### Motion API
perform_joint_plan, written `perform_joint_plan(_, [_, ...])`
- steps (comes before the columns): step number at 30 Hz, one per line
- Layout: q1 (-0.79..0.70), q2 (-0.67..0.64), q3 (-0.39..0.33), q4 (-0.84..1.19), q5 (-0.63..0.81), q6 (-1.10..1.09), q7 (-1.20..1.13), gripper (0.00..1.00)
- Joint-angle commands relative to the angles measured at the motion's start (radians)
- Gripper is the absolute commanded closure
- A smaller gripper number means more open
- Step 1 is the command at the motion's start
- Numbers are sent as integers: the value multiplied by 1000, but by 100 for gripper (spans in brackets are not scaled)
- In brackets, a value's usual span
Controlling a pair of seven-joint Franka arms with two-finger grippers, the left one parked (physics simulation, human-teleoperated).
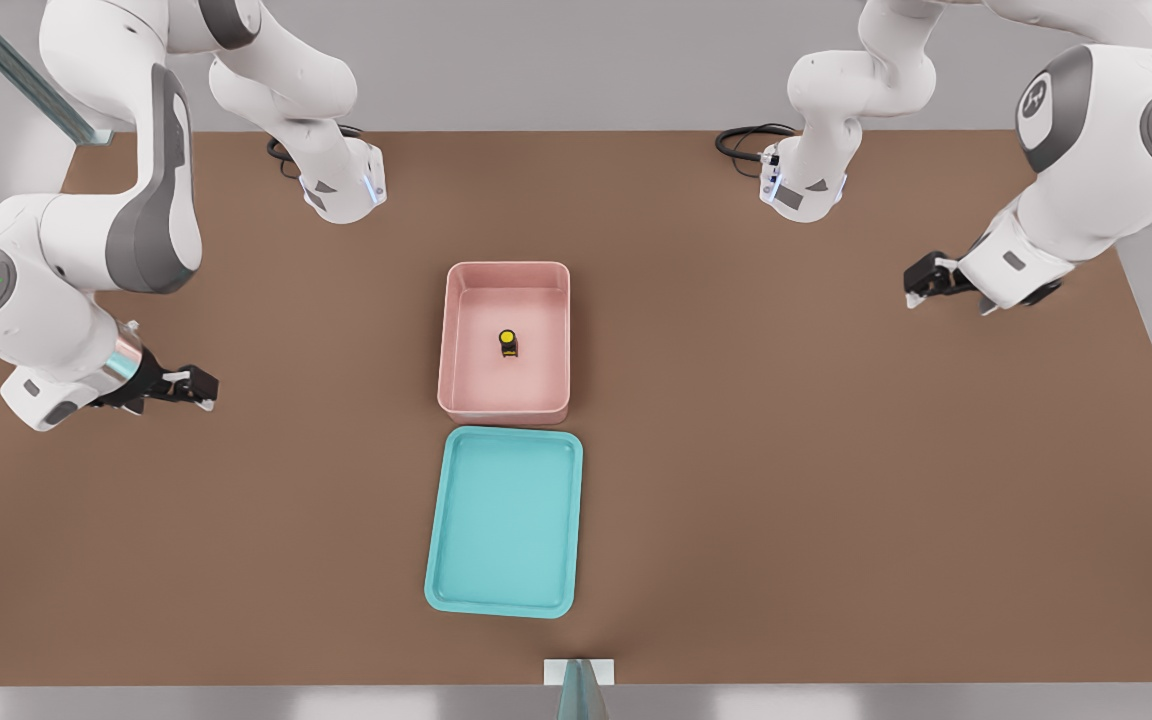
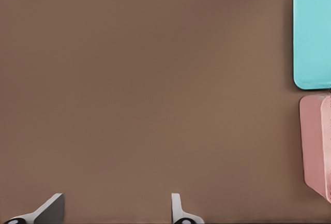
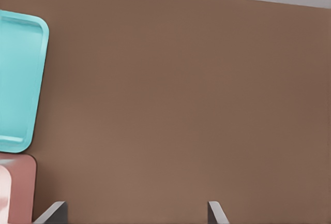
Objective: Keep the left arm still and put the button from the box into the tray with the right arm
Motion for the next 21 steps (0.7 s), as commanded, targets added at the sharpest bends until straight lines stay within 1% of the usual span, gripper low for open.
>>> perform_joint_plan(1, [3,-1,-1,0,-2,20,-54,0])
perform_joint_plan(2, [26,1,7,-29,-5,21,-49,0])
perform_joint_plan(3, [79,9,29,-54,-7,21,-48,0])
perform_joint_plan(4, [122,10,79,-83,-10,31,3,0])
perform_joint_plan(6, [201,18,179,-126,-33,67,176,0])
perform_joint_plan(7, [279,22,233,-175,-62,129,366,0])
perform_joint_plan(8, [342,32,248,-209,-114,169,515,0])
perform_joint_plan(9, [343,33,300,-266,-116,229,635,0])
perform_joint_plan(10, [354,35,332,-287,-116,239,727,0])
perform_joint_plan(11, [363,44,381,-322,-133,282,860,0])
perform_joint_plan(12, [366,45,406,-373,-174,339,923,0])
perform_joint_plan(13, [366,45,426,-436,-177,412,984,0])
perform_joint_plan(15, [377,61,427,-494,-180,495,1015,0])
perform_joint_plan(17, [397,84,427,-522,-182,538,1063,0])
perform_joint_plan(19, [400,96,426,-575,-226,587,1066,0])
perform_joint_plan(21, [402,96,426,-603,-239,601,1078,0])
